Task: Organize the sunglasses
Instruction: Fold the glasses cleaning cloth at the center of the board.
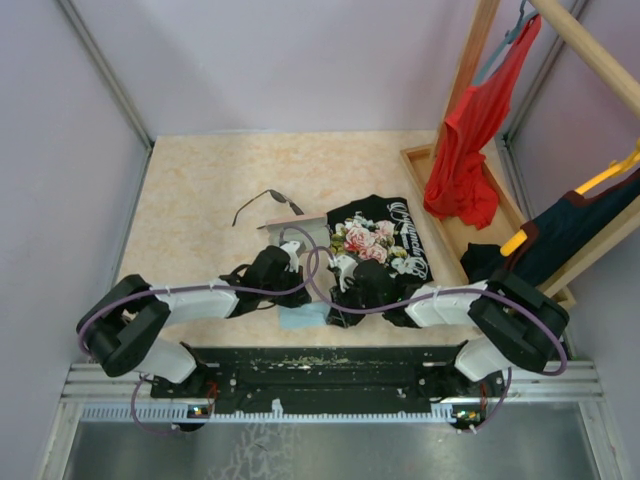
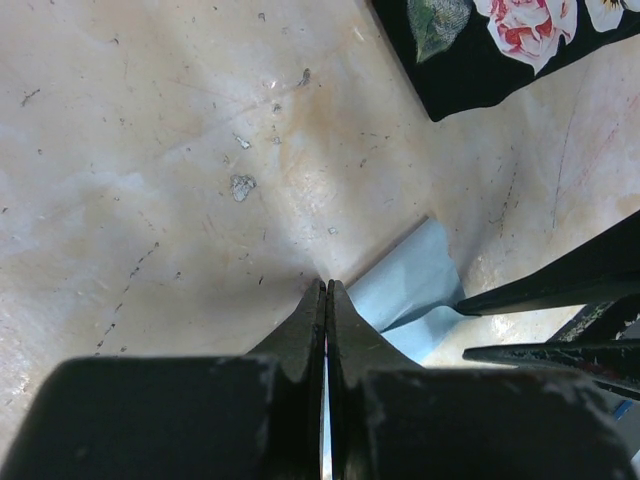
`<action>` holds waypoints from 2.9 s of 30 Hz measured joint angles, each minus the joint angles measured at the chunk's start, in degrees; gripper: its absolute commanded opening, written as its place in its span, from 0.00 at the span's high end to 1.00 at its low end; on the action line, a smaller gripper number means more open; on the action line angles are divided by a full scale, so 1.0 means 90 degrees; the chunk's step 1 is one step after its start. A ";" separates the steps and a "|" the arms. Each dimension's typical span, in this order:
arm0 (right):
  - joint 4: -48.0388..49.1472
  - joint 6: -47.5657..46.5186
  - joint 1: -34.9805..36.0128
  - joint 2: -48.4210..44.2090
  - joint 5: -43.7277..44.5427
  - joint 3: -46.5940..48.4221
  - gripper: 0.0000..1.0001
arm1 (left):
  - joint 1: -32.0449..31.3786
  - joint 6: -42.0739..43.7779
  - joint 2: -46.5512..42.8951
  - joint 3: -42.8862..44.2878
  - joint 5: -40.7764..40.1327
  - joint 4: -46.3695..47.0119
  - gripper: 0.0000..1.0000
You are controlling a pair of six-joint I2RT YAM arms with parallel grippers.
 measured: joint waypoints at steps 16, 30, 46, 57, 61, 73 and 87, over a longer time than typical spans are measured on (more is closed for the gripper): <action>-0.0340 -0.0051 0.0000 -0.0070 -0.0457 0.0017 0.73 | 0.0000 -0.0002 0.0027 0.0000 -0.0002 0.0053 1.00; -0.0634 0.0277 0.0000 -0.1032 -0.0015 0.0012 0.70 | 0.0000 -0.0002 0.0051 0.0000 -0.0002 0.0104 1.00; 0.0294 0.1328 0.0027 -0.0039 0.0661 0.0250 0.90 | 0.0029 0.0046 -0.0840 -0.0134 0.0010 -0.0357 1.00; 0.0447 0.1610 0.0090 0.0022 0.0991 0.0350 1.00 | 0.0027 0.0257 -0.0593 -0.0172 0.0704 -0.0294 1.00; 0.0488 0.1673 0.0095 0.0260 0.0942 0.0418 1.00 | 0.0027 0.0255 -0.0593 -0.0245 0.0733 -0.0279 1.00; 0.0413 0.1688 0.0163 0.1027 0.0906 0.0804 1.00 | 0.0027 0.0257 -0.0593 -0.0299 0.0733 -0.0277 1.00; 0.0284 0.1807 0.0177 0.1192 0.1076 0.0984 1.00 | 0.0027 0.0253 -0.0699 -0.0440 0.0731 -0.0340 1.00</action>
